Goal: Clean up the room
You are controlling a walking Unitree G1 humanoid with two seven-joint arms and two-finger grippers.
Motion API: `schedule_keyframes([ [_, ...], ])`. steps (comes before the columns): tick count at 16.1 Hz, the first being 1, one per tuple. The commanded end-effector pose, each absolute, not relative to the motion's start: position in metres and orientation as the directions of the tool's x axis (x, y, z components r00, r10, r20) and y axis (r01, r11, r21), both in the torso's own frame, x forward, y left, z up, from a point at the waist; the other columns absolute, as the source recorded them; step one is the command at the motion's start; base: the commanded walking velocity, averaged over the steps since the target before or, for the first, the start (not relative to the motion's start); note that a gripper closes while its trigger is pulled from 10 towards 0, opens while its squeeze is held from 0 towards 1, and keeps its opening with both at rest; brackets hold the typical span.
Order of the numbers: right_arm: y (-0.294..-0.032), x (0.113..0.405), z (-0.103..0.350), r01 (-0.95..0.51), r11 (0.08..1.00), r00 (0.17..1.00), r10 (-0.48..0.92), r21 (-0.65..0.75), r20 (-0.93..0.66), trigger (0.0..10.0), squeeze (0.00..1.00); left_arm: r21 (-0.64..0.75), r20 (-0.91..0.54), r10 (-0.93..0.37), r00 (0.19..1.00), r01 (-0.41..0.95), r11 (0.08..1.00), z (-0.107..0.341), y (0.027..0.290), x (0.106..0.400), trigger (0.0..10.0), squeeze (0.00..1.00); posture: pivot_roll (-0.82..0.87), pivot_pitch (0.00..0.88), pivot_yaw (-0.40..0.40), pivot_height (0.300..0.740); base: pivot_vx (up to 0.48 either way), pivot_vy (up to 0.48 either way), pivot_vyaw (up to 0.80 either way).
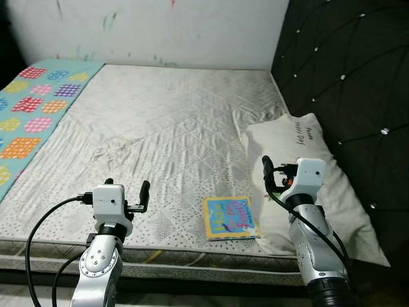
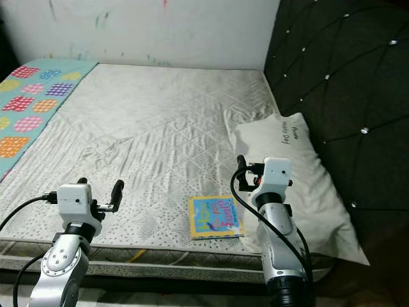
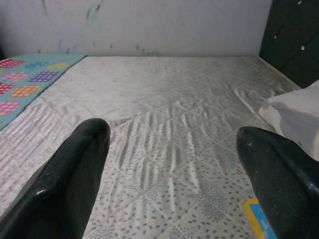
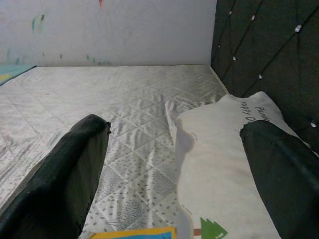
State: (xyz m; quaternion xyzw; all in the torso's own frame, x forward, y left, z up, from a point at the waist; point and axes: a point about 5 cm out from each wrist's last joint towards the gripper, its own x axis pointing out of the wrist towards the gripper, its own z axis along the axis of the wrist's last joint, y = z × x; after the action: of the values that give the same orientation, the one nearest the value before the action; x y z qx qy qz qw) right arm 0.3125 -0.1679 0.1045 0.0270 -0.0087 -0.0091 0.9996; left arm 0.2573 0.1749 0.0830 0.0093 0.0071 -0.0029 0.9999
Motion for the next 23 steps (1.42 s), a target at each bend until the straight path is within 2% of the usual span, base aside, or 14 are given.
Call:
schedule_keyframes([
  [1, -0.1687, 0.3133, 0.1051, 0.022, 0.999, 1.0, -0.023, 0.045, 0.014, 10.0, 0.0, 0.019, -0.012, -0.017, 1.0, 0.018, 1.0, 0.085, 0.1744, 0.2563, 10.0, 0.0, 0.01, 0.0, 0.0, 0.74, 0.0, 0.0, 0.0],
  [7, -0.1686, 0.3155, 0.1056, 0.021, 0.999, 1.0, -0.021, 0.041, 0.015, 10.0, 0.0, 0.016, -0.013, -0.028, 1.0, 0.028, 0.999, 0.0852, 0.1747, 0.2571, 10.0, 0.0, 0.01, 0.0, -0.001, 0.74, 0.0, -0.228, 0.0],
  [17, -0.1683, 0.3182, 0.1069, 0.022, 0.999, 0.999, -0.023, 0.037, 0.023, 10.0, 0.0, 0.018, -0.007, -0.03, 1.0, 0.03, 0.999, 0.086, 0.1753, 0.2593, 10.0, 0.0, 0.01, 0.0, 0.001, 0.74, 0.0, -0.363, 0.0],
  [23, -0.1681, 0.3187, 0.1069, 0.021, 0.999, 0.999, -0.022, 0.034, 0.025, 10.0, 0.0, -0.004, 0.01, -0.054, 0.998, 0.054, 0.999, 0.0877, 0.1717, 0.2588, 10.0, 0.0, 0.01, 0.0, -0.001, 0.74, 0.0, 0.0, 0.0],
])
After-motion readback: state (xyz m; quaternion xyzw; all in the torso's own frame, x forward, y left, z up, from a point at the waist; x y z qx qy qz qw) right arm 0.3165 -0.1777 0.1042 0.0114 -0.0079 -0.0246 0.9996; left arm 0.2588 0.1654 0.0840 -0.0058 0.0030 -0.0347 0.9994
